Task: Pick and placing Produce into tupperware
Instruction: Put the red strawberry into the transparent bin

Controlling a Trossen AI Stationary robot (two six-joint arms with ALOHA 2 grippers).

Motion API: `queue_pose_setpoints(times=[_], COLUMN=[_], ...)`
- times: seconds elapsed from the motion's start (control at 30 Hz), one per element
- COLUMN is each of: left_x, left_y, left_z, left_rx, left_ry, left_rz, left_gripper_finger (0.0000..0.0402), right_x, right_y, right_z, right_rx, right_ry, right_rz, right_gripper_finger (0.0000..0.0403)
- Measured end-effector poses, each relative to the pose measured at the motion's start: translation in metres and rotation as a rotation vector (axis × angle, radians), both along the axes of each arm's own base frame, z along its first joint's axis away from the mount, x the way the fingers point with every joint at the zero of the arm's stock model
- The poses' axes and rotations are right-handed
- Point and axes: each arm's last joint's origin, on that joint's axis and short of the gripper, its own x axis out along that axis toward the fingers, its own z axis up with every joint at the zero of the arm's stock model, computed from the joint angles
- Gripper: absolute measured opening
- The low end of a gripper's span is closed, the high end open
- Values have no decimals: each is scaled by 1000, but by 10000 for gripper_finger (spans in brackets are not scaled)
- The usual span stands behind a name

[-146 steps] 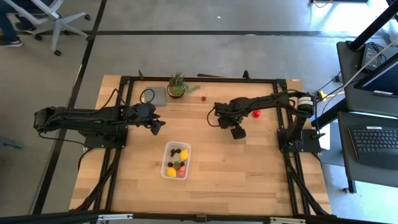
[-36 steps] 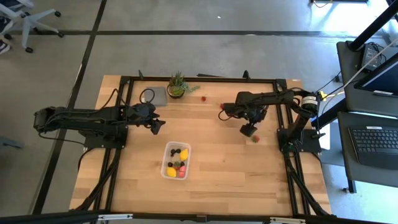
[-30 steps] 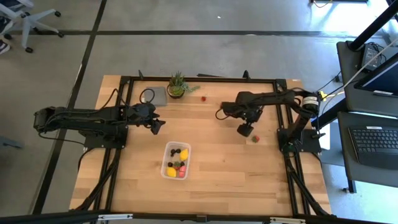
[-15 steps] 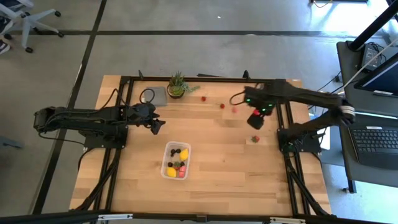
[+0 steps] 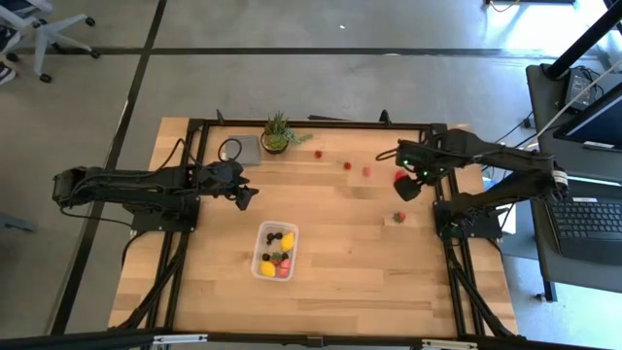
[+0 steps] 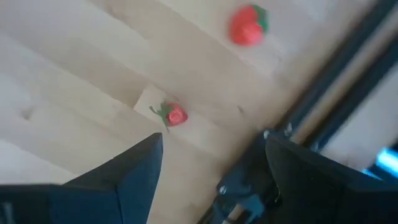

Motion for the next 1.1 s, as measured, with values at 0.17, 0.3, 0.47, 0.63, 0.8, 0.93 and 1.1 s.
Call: queue_pose_setpoints(times=[0.17, 0.3, 0.47, 0.63, 0.8, 0.93, 1.1], left_x=[0, 0, 0, 0, 0, -1, -1], left_y=[0, 0, 0, 0, 0, 1, 2], left_z=[0, 0, 0, 0, 0, 0, 0], left_rx=[0, 2, 2, 2, 6, 33, 49], left_ry=[0, 1, 1, 2, 3, 9, 12], left_rz=[0, -2, -2, -2, 1, 32, 50], left_gripper_finger=[261, 261, 261, 261, 261, 261, 261], right_x=[10, 12, 8, 7, 4, 3, 1], right_y=[4, 12, 26, 34, 35, 35, 35], right_z=[-29, -63, -101, -119, -129, -131, -135], right_rx=[-1, 19, 93, 107, 113, 112, 90], right_ry=[-4, 14, 9, -21, -9, 1, 10], right_rz=[195, 425, 702, 778, 779, 757, 720], right_gripper_finger=[287, 287, 287, 287, 287, 287, 287])
